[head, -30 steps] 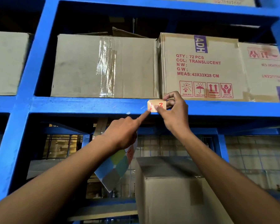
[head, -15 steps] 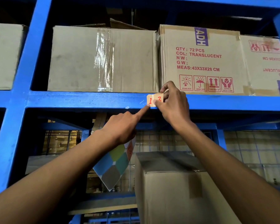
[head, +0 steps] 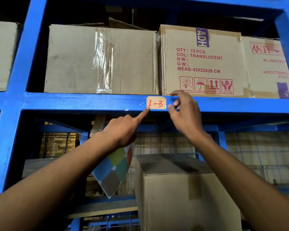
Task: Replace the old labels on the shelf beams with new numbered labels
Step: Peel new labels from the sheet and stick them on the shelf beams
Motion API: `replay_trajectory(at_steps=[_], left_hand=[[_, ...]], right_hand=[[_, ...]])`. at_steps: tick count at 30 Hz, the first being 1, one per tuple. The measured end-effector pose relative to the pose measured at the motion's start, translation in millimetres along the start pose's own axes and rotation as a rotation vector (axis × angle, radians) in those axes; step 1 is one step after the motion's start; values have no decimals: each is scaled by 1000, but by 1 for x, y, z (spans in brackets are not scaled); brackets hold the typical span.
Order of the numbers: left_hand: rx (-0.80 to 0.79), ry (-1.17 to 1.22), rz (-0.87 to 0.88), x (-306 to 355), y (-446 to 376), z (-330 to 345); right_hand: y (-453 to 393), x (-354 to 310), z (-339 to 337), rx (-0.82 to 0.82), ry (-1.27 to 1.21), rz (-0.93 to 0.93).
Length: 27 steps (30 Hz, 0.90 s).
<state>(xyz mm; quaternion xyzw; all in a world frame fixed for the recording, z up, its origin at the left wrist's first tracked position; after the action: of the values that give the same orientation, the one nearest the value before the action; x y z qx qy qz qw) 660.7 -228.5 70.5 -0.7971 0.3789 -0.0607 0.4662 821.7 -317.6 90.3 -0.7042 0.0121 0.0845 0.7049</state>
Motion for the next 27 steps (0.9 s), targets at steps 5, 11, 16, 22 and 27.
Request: replay_trajectory(at_steps=[5,11,16,22,27], left_hand=[[-10,-15,-23,0,1,-2],[-31,-21,-18,-3,-2,-4],[-60,-26,-9,-6,-4,-8],[-82,-23,-41,-3,-2,-7],[-111,-11,-39,-4,1,-9]], right_hand=[[29,-6,28,-281,350,-309],[33,32,15,-268,391,-207],[20,-8,24,-266,307,-243],[17,0,34,-363,287,-62],[28,21,24,-329,334,-34]])
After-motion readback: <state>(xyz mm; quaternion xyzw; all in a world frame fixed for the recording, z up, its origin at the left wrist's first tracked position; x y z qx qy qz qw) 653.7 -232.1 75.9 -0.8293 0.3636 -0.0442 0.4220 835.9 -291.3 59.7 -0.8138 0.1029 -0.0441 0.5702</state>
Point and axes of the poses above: each hand's wrist, its own y-axis away from the middle knuckle, its own z-axis out of the palm, x = y × z, the point moved 4 cm from there along -y, towards the middle knuckle, and after that the axes turned 8 degrees about y, right-handed, at the moved point
